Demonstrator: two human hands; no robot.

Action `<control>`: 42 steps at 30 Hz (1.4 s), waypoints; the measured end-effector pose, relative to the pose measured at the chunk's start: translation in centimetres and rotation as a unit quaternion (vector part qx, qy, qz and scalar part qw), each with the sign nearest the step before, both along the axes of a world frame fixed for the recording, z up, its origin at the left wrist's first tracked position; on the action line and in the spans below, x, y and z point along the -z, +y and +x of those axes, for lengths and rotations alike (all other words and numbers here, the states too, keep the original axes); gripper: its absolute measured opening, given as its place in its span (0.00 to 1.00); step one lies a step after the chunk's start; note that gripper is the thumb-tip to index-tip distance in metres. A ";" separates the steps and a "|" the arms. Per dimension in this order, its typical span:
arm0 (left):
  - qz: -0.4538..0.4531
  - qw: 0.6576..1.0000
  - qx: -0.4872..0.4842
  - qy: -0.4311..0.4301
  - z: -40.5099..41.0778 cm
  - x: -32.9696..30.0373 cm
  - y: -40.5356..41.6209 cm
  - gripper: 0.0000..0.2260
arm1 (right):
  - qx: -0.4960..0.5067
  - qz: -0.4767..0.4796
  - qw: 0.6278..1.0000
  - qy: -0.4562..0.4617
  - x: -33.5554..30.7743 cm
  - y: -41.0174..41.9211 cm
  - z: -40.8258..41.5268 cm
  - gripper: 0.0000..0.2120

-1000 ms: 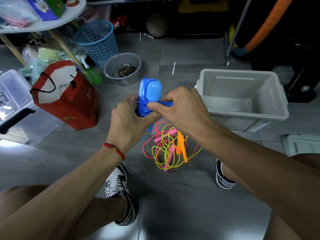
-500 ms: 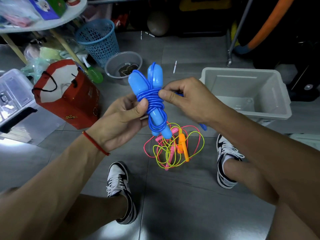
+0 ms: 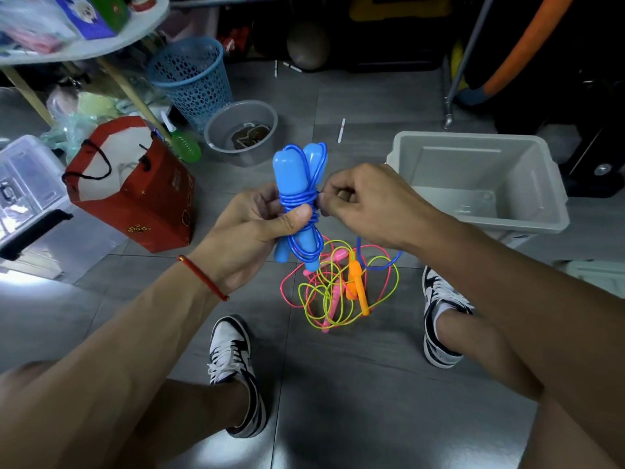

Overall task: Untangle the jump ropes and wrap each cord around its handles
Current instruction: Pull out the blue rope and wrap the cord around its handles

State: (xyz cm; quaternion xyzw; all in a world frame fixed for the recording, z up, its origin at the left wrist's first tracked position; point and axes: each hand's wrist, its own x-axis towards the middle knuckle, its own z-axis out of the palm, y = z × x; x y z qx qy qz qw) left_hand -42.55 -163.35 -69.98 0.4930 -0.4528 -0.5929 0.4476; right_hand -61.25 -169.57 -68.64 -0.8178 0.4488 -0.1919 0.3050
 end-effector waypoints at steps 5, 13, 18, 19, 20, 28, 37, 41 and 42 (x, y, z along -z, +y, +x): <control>0.006 1.000 -0.020 -0.001 -0.1 0.1 -0.1 0.19 | -0.001 0.050 0.998 -0.025 -0.2 0.4 0.2 0.08; 0.030 0.999 -0.041 0.000 0.7 0.0 -0.4 0.21 | -0.061 0.008 0.998 -0.008 -0.7 1.2 0.4 0.12; 0.037 0.999 -0.015 -0.013 0.5 0.1 -0.3 0.16 | -0.075 0.025 0.997 0.001 -0.8 1.3 0.2 0.11; 0.039 0.999 -0.013 -0.009 0.5 0.2 -0.4 0.19 | -0.076 0.031 0.997 0.000 -0.9 1.3 0.0 0.12; 0.038 0.999 -0.017 -0.010 0.5 0.3 -0.4 0.23 | -0.076 0.033 0.997 0.000 -1.0 1.3 0.0 0.12; -0.011 0.999 0.010 -0.048 -0.3 0.0 -0.3 0.07 | -0.002 0.036 0.997 -0.065 -1.1 2.0 0.3 0.14; 0.000 1.000 -0.007 0.010 -1.2 -1.0 -0.3 0.14 | 0.008 0.042 0.994 -0.097 -0.6 1.0 0.3 0.19; 0.075 0.984 -0.007 0.164 -1.0 -1.8 -0.2 0.19 | 0.025 0.045 0.993 -0.106 -0.6 0.9 0.2 0.17; 0.075 0.980 -0.008 0.186 -1.0 -1.9 -0.2 0.21 | 0.030 0.033 0.993 -0.107 -0.5 0.9 0.2 0.17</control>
